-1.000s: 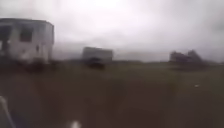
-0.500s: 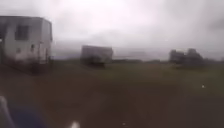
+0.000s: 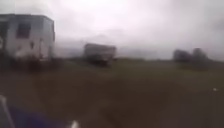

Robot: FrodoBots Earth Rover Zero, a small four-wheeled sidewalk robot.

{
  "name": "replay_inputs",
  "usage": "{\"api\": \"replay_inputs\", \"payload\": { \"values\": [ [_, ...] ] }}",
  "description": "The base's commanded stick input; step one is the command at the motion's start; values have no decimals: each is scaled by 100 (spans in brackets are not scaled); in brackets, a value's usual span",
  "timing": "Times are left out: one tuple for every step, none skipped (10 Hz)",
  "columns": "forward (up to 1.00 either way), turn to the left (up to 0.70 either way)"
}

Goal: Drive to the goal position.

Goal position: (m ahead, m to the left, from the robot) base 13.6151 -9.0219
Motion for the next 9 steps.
{"api": "replay_inputs", "payload": {
  "values": [
    [70, 0],
    [70, 35],
    [70, 35],
    [70, 35],
    [70, 35],
    [70, 35],
    [70, 5],
    [70, 0],
    [70, 0]
  ]
}}
